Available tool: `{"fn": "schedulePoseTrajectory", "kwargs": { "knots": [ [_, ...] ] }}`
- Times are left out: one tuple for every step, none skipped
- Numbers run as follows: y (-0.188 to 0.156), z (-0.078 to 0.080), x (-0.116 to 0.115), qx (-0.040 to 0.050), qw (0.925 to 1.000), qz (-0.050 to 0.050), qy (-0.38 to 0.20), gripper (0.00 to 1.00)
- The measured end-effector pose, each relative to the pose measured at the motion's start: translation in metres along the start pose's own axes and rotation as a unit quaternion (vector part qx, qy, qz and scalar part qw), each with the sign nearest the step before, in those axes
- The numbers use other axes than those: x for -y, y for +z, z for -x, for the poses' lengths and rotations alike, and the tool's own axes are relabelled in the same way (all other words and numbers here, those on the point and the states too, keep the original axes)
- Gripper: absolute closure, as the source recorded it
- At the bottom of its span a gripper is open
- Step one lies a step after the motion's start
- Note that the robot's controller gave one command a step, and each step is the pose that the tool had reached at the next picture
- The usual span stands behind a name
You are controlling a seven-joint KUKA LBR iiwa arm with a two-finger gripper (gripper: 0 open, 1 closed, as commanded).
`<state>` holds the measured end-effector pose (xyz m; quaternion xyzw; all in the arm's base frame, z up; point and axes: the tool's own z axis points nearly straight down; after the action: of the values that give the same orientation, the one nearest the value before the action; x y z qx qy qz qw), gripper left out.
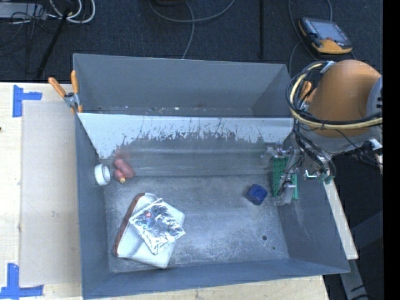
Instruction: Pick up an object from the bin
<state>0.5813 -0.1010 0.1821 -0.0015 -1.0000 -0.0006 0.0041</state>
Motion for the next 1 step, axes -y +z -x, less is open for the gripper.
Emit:
{"fn": "schedulePoseTrajectory", "kwargs": {
  "knots": [
    [0.1174,0.0002,0.0276,0.0003,0.9991,0.000,-0.042,0.00]
  ]
}}
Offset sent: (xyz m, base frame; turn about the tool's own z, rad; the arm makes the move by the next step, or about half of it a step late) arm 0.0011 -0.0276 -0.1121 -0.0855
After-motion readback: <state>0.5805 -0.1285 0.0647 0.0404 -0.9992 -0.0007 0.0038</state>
